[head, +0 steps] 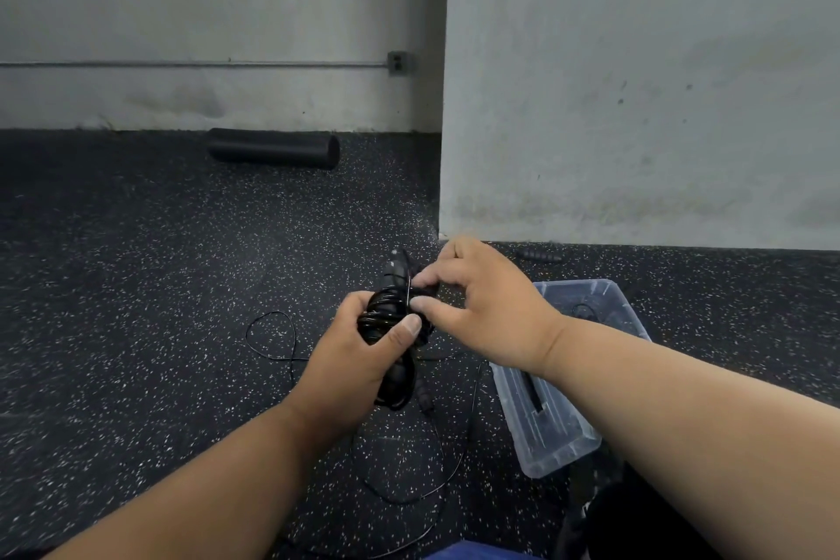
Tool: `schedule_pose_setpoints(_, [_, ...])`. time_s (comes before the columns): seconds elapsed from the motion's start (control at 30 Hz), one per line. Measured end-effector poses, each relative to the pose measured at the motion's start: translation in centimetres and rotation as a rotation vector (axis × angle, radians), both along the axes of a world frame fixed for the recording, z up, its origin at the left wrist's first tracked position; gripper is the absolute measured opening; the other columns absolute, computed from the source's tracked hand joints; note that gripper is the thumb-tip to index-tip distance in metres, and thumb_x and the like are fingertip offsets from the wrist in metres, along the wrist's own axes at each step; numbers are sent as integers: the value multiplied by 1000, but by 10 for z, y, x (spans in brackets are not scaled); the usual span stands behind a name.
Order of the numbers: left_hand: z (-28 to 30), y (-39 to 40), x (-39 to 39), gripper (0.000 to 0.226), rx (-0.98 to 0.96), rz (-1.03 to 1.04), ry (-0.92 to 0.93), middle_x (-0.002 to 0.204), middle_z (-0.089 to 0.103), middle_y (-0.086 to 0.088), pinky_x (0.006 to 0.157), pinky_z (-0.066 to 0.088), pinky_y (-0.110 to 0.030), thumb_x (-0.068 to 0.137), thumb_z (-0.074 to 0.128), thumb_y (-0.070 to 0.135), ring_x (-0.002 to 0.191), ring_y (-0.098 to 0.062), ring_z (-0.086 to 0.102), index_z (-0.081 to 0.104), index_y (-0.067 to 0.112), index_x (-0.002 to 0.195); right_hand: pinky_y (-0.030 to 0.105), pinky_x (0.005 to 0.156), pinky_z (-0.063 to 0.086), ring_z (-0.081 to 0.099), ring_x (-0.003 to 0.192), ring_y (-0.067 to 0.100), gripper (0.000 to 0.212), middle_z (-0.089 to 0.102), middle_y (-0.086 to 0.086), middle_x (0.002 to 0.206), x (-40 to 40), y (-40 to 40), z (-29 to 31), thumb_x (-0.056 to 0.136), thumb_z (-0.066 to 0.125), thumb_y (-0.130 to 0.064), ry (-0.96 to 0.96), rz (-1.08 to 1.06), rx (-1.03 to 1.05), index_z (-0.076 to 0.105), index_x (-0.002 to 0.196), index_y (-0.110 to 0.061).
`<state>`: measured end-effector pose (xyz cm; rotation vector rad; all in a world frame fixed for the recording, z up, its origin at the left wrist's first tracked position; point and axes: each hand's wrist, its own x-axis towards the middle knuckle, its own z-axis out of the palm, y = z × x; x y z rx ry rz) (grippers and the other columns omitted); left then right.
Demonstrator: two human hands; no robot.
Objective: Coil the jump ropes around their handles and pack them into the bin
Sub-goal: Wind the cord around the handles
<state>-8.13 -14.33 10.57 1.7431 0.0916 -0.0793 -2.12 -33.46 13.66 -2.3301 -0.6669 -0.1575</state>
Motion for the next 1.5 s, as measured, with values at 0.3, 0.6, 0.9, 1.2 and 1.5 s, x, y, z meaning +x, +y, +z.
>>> schedule_pose_setpoints(0.3, [-3,6,2,18,117,-55,2,94,76,4,73,61,-33,94,73,45,78,-9,70,58,47,103,30,54,36,41,56,14,36,50,0,71,-1,3,6,100,67,-23,419,10,162,51,79,1])
schedule_pose_setpoints(0.6, [0,5,-2,31,269,-24,-64,99,72,9,81,63,-44,87,78,52,87,-10,71,54,50,106,40,77,36,46,77,18,18,60,-1,78,1,6,5,89,58,-25,709,-49,378,70,76,-21])
schedule_pose_setpoints(0.9, [4,10,3,31,303,-36,-22,97,73,6,78,63,-42,85,81,49,85,-13,72,59,40,105,27,64,36,48,71,11,29,61,-8,73,5,4,-5,101,62,-46,860,7,519,70,88,-20])
schedule_pose_setpoints(1.2, [9,9,-1,33,259,-47,35,96,74,4,69,59,-28,85,85,36,84,-15,72,59,33,105,23,61,39,53,68,8,27,62,-5,71,12,-3,-11,101,65,-41,897,64,389,63,82,-21])
schedule_pose_setpoints(1.5, [9,16,-3,42,220,-99,75,100,75,5,72,60,-26,83,87,31,84,-7,74,60,36,114,25,66,45,59,76,13,52,63,9,95,21,-16,-3,89,58,-65,1053,127,398,75,92,-17])
